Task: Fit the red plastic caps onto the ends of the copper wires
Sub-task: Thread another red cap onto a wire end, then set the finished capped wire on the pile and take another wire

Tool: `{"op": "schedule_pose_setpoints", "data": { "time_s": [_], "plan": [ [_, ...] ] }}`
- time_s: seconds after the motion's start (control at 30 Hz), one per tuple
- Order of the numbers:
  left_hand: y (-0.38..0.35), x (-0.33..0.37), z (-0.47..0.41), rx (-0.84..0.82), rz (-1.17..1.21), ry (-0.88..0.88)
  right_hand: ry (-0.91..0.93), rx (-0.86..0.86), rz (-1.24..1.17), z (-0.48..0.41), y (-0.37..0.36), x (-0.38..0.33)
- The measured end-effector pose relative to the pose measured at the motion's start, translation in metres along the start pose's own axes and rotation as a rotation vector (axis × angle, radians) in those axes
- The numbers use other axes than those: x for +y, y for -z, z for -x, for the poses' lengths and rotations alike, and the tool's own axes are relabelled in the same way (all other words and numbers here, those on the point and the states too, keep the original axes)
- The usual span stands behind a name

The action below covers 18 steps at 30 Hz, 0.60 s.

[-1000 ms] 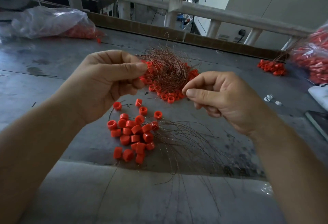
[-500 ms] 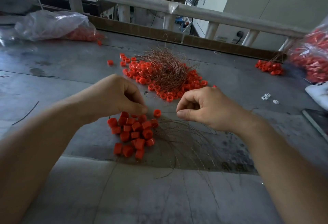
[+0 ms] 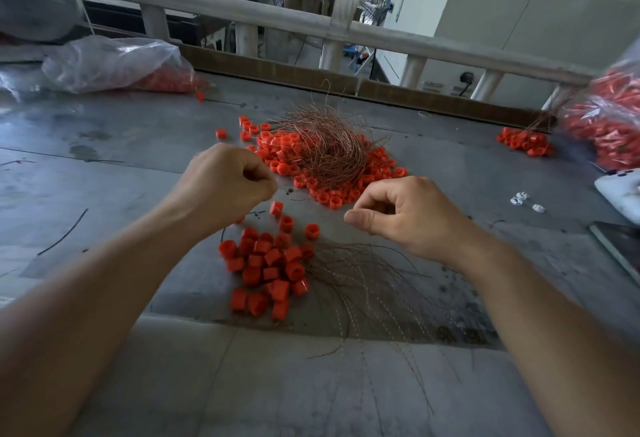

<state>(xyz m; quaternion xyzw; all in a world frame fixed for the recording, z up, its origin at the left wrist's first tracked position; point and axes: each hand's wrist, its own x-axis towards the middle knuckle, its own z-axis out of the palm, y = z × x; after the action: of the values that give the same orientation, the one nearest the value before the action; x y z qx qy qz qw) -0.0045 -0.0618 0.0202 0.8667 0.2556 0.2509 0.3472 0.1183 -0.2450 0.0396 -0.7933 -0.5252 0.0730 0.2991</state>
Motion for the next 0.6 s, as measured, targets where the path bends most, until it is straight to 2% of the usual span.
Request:
{"op": "schedule_pose_setpoints", "data": {
  "time_s": [0.6],
  "plan": [
    [-0.009,-0.015,-0.012,0.106,-0.13,-0.036,-0.022,0.079,0.091,-0.001,0.0,0.012]
  ]
}}
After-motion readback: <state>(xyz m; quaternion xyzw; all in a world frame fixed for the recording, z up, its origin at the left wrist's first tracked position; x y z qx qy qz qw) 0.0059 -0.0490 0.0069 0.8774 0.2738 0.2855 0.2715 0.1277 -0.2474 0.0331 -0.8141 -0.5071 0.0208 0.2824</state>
